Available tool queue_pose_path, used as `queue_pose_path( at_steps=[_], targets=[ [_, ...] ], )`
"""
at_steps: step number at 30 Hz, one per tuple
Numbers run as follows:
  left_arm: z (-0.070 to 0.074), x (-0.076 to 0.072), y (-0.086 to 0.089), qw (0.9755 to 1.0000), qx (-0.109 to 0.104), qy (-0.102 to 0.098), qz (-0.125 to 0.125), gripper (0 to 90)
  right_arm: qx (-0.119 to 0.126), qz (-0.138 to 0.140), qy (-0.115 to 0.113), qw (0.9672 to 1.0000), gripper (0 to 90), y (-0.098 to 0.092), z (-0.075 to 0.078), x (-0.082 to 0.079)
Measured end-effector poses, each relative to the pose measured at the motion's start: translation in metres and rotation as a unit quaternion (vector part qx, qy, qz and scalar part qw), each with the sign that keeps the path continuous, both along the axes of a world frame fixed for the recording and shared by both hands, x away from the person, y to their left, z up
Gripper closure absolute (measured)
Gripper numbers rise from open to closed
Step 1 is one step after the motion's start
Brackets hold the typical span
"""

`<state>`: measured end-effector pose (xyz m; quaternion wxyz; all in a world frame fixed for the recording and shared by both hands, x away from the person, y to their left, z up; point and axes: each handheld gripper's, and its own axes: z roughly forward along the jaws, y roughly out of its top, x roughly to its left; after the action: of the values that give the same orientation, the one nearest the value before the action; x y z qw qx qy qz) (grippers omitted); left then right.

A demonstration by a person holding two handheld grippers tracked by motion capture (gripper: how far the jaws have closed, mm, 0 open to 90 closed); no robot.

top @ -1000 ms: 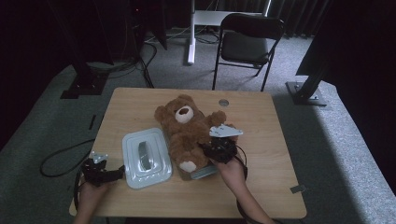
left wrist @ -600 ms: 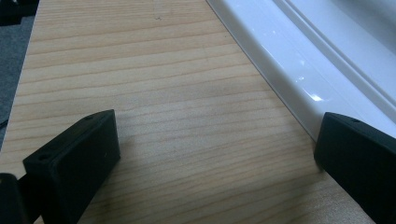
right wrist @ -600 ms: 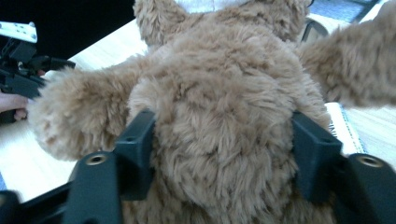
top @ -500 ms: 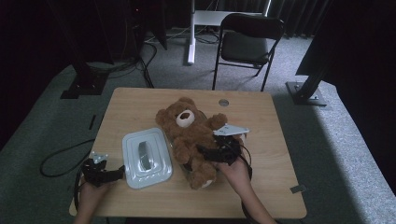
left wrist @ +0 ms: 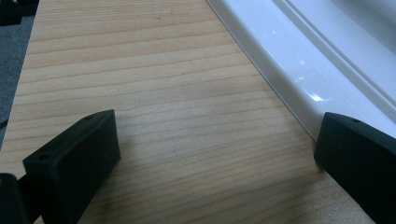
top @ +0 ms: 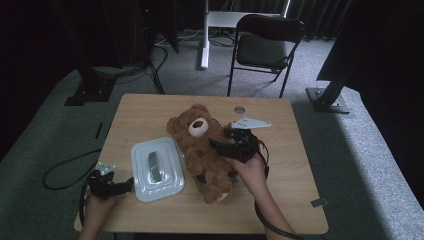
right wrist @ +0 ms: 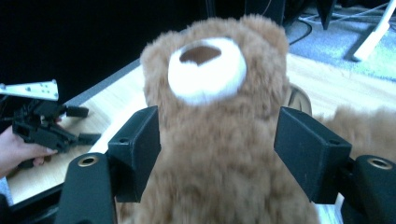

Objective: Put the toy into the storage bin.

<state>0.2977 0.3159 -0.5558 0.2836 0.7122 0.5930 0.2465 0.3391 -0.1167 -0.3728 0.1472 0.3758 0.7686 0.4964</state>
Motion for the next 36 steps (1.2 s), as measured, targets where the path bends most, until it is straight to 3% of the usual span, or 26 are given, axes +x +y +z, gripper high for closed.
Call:
queue_pose_path(
  at_steps=[3, 5, 8, 21, 28, 36],
  targets=[
    [0.000, 0.000, 0.000, 1.0000, 0.000, 0.000, 0.000, 0.8, 0.003, 0.005, -0.004, 1.0000, 29.8, 0.006, 0.009, 0.008],
    [0.000, 0.000, 0.000, 1.0000, 0.000, 0.000, 0.000, 0.8, -0.012, 0.002, -0.008, 0.9999, 24.1, 0.015, 0.015, 0.015],
    [0.000, 0.000, 0.000, 1.0000, 0.000, 0.000, 0.000, 0.8, -0.011, 0.008, 0.004, 0.9999, 20.1, 0.023, 0.019, 0.025],
    [0.000, 0.000, 0.000, 1.0000, 0.000, 0.000, 0.000, 0.8, 0.026, 0.017, 0.038, 0.9988, 18.0, 0.048, 0.023, 0.061],
    [0.000, 0.000, 0.000, 1.0000, 0.000, 0.000, 0.000, 0.7, -0.053, 0.026, 0.048, 0.9971, 22.6, 0.071, 0.002, 0.071],
    [0.000, 0.000, 0.000, 1.0000, 0.000, 0.000, 0.000, 0.8, -0.084, 0.005, 0.053, 0.9951, 29.3, 0.075, -0.007, 0.078]
  ],
)
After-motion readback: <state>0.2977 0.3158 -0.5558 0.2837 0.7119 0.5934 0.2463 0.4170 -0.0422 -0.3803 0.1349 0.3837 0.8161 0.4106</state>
